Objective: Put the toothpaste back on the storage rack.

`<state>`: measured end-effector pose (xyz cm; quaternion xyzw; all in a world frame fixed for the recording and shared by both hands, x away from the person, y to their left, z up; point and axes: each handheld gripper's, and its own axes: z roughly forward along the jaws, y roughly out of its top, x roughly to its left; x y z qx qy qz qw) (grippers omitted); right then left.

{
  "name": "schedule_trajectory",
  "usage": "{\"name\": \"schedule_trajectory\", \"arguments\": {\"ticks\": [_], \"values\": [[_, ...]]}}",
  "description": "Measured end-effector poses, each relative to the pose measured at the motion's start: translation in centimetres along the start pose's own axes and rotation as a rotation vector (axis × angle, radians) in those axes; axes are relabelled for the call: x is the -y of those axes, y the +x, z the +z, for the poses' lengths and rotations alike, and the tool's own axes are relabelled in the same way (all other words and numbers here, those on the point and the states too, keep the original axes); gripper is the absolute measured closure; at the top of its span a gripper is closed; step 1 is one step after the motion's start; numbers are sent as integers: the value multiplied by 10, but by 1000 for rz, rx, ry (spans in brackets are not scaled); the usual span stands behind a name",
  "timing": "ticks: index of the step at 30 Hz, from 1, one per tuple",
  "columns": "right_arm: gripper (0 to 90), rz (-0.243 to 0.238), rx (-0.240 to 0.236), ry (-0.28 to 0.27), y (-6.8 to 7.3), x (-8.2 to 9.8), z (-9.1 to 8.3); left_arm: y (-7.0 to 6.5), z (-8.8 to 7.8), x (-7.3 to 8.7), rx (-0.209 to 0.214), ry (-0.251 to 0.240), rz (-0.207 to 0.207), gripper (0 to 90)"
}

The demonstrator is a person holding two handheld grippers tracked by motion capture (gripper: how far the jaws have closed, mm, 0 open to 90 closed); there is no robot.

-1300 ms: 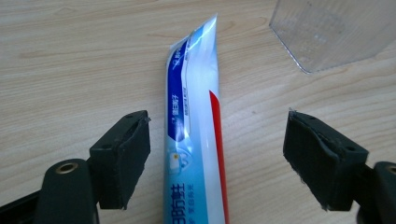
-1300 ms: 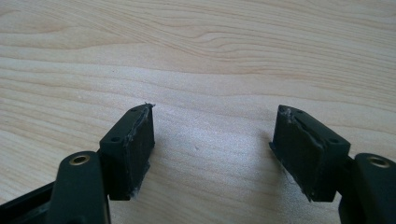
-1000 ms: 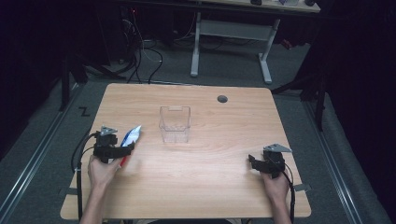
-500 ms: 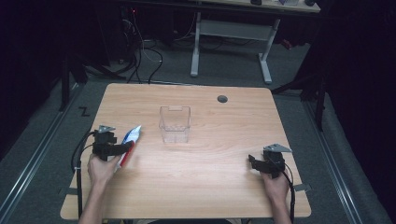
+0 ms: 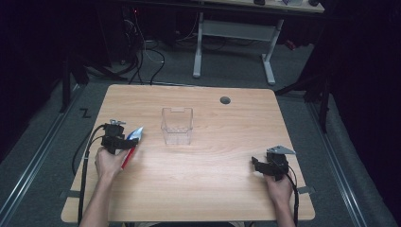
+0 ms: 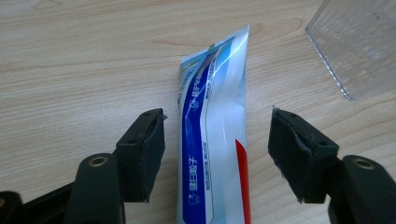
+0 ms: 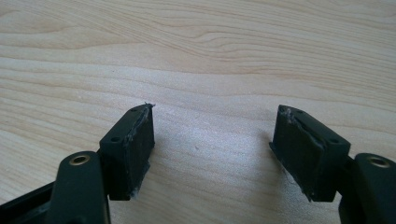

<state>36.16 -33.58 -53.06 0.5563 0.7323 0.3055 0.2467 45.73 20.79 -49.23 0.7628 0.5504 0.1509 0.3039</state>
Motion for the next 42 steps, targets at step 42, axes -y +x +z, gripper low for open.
{"name": "schedule_trajectory", "arguments": {"ticks": [42], "values": [[296,-1,-1,0,0,0,0,-12,18,-4,-31,185,56,694]]}}
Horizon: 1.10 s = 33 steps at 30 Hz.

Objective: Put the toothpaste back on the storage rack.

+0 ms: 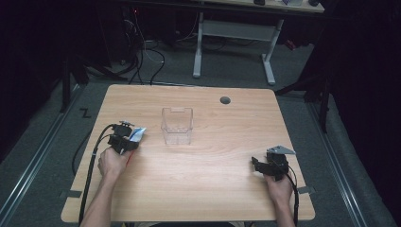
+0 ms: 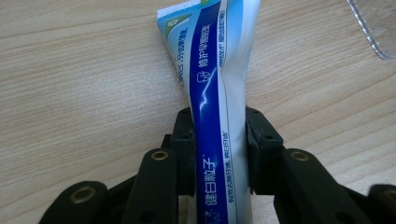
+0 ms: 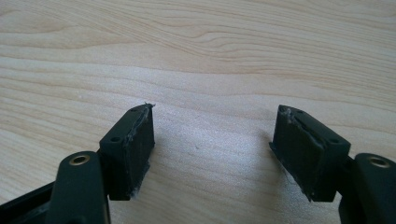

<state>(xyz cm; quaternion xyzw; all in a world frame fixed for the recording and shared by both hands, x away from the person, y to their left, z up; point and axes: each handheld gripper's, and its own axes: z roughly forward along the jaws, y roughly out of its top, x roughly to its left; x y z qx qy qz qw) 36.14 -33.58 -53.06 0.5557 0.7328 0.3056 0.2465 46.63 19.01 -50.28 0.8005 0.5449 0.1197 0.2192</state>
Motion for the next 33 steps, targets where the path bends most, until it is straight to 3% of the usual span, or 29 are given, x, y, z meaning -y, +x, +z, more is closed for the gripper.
{"name": "schedule_trajectory", "arguments": {"ticks": [4,10,17,27,33], "values": [[296,0,0,0,0,0,0,2,-1,0,29,6,-7,707],[296,0,0,0,0,0,0,0,-3,1,38,-1,6,713],[295,0,0,0,0,0,0,-6,-16,-1,54,-53,25,714],[295,0,0,0,0,0,0,-4,-41,1,103,-142,-2,721],[295,0,0,0,0,0,0,-7,-52,1,114,-173,9,724]]}}
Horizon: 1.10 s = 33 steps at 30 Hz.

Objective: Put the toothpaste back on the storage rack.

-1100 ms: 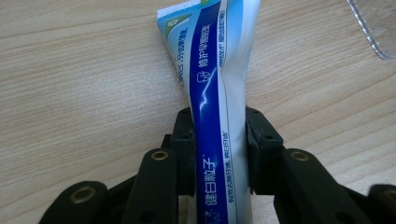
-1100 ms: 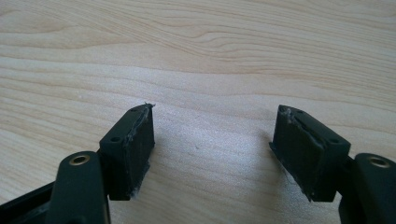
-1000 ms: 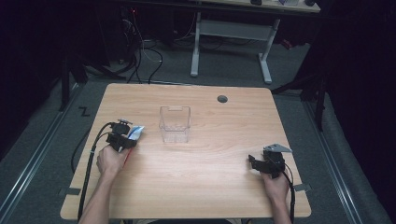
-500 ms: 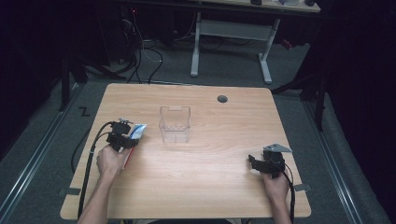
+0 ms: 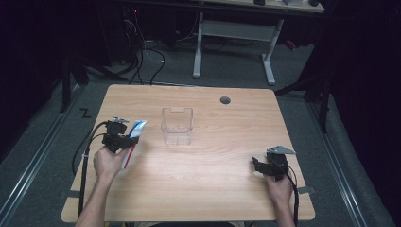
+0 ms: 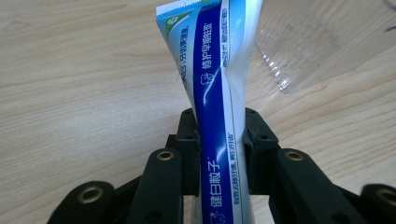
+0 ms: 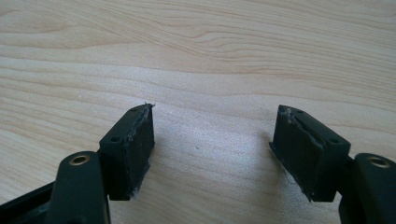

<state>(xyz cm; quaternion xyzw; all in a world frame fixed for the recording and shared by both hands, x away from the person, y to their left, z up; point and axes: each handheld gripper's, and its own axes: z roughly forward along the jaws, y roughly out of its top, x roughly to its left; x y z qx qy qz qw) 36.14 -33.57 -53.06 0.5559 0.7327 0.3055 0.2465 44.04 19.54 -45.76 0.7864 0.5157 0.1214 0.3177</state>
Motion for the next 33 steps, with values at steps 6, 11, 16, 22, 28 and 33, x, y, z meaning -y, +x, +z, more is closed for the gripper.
{"name": "schedule_trajectory", "arguments": {"ticks": [6,11,16,22,28,33], "values": [[296,0,0,0,0,0,0,-4,-8,-4,26,-40,11,721],[295,0,0,0,0,0,0,-7,-14,-8,48,-79,2,718],[295,0,0,0,0,0,0,-13,-21,-13,54,-113,19,715],[295,0,0,0,0,0,0,-20,-26,-21,78,-136,32,714],[295,0,0,0,0,0,0,-27,-29,-31,95,-155,43,714],[295,0,0,0,0,0,0,-32,-30,-37,104,-170,43,714]]}}
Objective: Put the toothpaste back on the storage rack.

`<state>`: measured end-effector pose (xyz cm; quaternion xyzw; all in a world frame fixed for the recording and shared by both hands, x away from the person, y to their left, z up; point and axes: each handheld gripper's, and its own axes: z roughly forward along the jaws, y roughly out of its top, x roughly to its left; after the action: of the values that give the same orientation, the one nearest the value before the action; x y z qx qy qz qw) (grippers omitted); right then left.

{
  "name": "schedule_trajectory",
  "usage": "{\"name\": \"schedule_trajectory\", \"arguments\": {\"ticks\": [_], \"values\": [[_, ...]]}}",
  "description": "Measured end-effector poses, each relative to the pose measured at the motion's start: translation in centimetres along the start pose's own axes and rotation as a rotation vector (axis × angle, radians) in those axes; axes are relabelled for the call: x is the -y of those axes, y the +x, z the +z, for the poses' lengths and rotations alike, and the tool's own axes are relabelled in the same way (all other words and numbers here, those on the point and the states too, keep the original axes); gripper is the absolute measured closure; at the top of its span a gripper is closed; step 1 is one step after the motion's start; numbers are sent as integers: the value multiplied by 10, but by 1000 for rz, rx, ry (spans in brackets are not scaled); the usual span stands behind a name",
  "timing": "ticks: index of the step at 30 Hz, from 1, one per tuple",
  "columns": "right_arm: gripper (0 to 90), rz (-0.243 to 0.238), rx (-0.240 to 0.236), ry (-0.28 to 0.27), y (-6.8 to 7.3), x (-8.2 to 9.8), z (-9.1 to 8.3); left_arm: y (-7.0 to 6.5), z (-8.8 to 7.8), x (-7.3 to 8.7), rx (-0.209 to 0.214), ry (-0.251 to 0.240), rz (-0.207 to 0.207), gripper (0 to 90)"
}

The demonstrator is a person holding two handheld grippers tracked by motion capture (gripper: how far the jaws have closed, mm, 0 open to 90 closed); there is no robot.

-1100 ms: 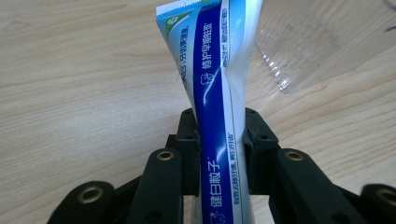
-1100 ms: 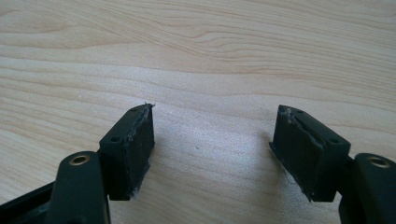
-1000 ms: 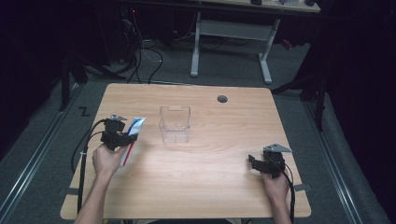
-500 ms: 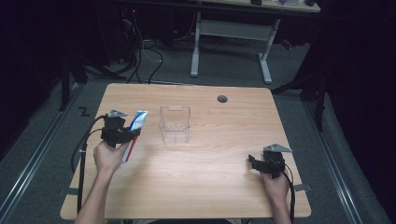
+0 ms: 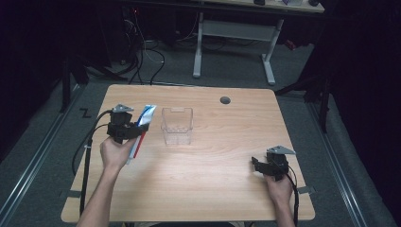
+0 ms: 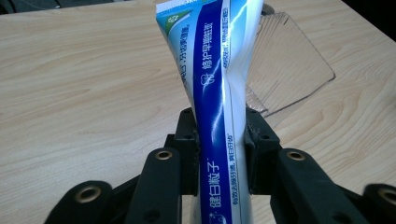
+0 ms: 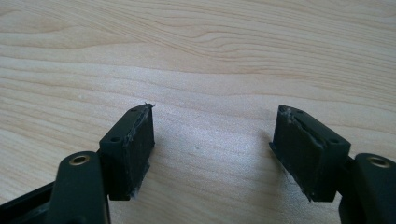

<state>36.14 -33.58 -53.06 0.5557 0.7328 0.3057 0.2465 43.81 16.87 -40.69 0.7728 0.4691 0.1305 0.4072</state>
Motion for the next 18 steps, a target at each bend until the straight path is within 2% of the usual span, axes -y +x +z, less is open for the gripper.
{"name": "schedule_trajectory", "arguments": {"ticks": [6,9,18], "values": [[295,0,0,0,0,0,0,-5,-1,-8,24,-25,-10,714],[295,0,0,0,0,0,0,-8,0,-12,12,-29,1,714],[295,0,0,0,0,0,0,-16,3,-22,35,-44,10,715]]}}
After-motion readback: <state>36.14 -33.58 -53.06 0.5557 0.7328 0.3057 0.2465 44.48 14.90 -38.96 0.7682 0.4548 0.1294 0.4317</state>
